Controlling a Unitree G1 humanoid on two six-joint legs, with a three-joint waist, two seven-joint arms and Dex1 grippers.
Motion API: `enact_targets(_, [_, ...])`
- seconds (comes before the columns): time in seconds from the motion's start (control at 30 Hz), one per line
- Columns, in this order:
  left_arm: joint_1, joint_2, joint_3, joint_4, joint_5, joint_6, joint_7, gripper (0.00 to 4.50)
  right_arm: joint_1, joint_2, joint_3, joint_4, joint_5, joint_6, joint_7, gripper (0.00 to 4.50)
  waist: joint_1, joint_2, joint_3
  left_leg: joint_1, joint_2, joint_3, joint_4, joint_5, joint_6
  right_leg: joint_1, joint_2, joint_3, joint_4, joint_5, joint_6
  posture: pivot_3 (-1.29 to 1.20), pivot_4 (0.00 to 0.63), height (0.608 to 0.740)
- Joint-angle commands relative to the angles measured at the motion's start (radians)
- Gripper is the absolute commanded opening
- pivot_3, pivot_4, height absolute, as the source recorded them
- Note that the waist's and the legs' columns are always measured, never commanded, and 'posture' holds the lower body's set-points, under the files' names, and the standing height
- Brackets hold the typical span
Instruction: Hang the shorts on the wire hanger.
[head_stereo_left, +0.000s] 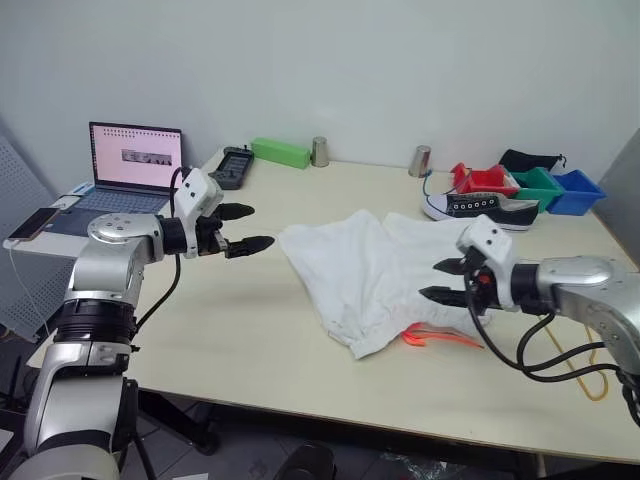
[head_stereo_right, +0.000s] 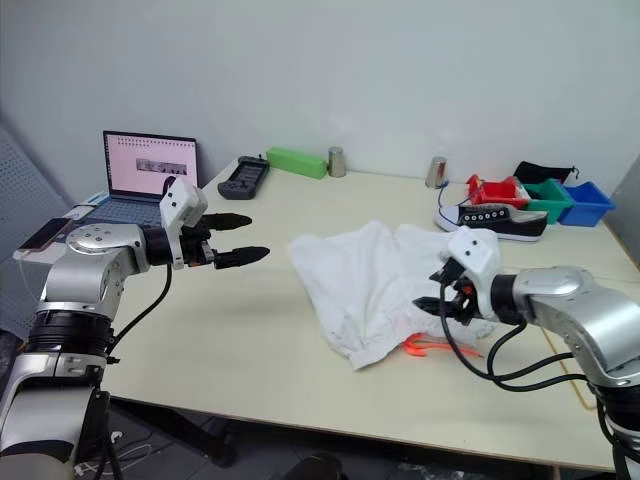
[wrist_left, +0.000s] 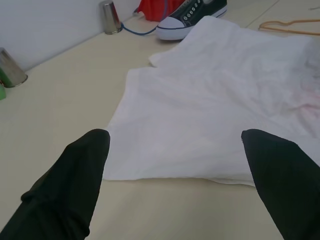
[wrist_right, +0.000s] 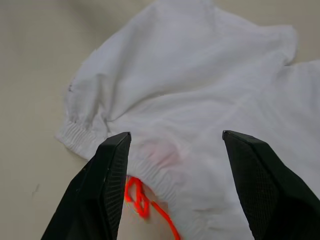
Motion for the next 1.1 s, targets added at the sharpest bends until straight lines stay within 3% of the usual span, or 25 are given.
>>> enact_targets(0.03, [0.069,-0.027,-0.021,-0.171,-0.021,0.026,0.026,4.50,-0.003,-0.002,0.075,-0.024,-0.079,-0.052,-0.021,3.08,0.001,0.000,0.000,0.000,0.000,0.000,0.000,0.000,0.000,0.000,0.000,0.000,0.000,0.000,0.000,0.40,0.000,0.740])
enact_targets(0.23, [0.215,-0.086,-0.052,-0.406,-0.032,0.090,0.099,4.50,-0.009,0.059,0.118,-0.019,-0.129,-0.013,-0.090,3.08,0.011,0.000,0.000,-0.001,-0.001,0.000,0.001,0.000,0.000,0.000,-0.003,0.001,0.000,0.000,0.000,0.40,0.000,0.740])
enact_targets(0.43, [0.172,-0.055,-0.049,-0.309,0.009,0.042,0.098,4.50,-0.065,0.180,0.244,-0.028,-0.145,0.050,-0.102,3.08,0.010,0.000,0.001,0.001,0.001,-0.001,0.000,0.000,0.000,0.000,0.002,-0.001,0.001,0.000,-0.002,0.40,0.000,0.740])
enact_targets(0.53, [0.143,-0.040,-0.053,-0.275,0.013,0.028,0.081,4.50,-0.103,0.203,0.372,0.048,-0.219,-0.006,-0.085,3.08,0.010,0.000,0.000,0.001,-0.001,0.000,0.001,0.000,0.000,0.000,0.002,-0.001,0.000,0.000,-0.002,0.41,0.000,0.740])
enact_targets(0.73, [0.145,-0.029,-0.053,-0.274,0.009,0.020,0.081,4.50,-0.137,0.256,0.499,0.180,-0.296,-0.062,-0.045,3.08,0.011,0.000,0.001,0.001,0.000,0.000,0.001,0.000,0.000,0.000,0.003,-0.002,0.000,0.000,-0.002,0.44,0.000,0.740])
enact_targets(0.93, [0.139,-0.017,-0.041,-0.260,0.016,0.002,0.098,4.50,-0.150,0.295,0.539,0.309,-0.347,-0.131,0.011,3.08,0.022,0.000,0.001,0.001,0.000,0.000,0.000,0.000,0.000,0.000,0.003,-0.002,0.000,0.000,-0.002,0.46,0.000,0.740])
enact_targets(1.1, [0.144,-0.017,-0.038,-0.272,0.013,-0.001,0.115,4.50,-0.153,0.298,0.547,0.357,-0.396,-0.192,0.041,2.06,0.034,0.001,0.001,0.001,0.000,-0.001,0.000,0.000,0.000,0.000,0.003,-0.002,0.000,0.000,-0.002,0.48,0.000,0.740])
